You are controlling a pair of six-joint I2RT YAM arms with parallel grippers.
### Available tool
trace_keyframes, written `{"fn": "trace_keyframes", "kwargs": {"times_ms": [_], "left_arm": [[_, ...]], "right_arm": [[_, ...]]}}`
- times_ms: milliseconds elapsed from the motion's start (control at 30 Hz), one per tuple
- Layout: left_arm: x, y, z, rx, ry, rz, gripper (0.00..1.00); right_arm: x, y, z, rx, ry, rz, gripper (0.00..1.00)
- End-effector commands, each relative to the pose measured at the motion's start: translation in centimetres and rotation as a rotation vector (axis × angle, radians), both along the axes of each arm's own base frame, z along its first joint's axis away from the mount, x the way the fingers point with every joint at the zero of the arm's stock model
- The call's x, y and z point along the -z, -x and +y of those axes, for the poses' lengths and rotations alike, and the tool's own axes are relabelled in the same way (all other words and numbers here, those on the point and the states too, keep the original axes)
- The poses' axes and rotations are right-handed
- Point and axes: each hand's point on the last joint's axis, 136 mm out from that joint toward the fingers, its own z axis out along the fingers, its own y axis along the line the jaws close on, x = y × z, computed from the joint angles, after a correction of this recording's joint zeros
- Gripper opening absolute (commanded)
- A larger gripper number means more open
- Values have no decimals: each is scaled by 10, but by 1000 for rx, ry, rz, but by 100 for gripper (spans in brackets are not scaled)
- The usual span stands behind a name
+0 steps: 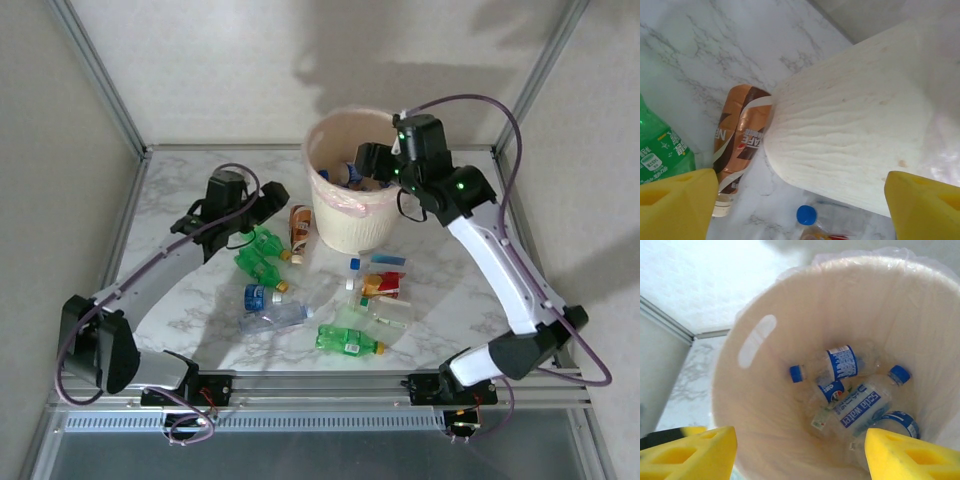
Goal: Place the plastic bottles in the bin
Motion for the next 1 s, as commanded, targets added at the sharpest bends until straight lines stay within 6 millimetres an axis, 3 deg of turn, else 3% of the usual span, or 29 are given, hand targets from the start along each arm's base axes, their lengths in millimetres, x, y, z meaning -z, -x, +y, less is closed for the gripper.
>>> {"fn": "trace_keyframes", "kwargs": {"times_ms": [0,300,433,533,633,767,967], "left_arm": [[13,-7,-1,-12,-84,5,81],[66,-22,-7,4,-240,91,74],[74,-34,-11,9,-294,103,76],[77,-40,-2,-25,-350,125,75],[69,-37,10,-89,-371,123,76],[58,-27,48,-264,-409,152,78],[85,-17,86,-358,-353,269,77]], "right_arm": [[-15,15,11,-57,-89,-49,68],[5,36,15,-86,-123,-21,66],[11,41,17,-95,-131,-9,66],[14,43,18,-96,-129,-3,66],[15,44,18,-100,-133,-1,66],[17,45,21,-107,-136,0,67],[16,45,29,-126,-147,-2,67]]}}
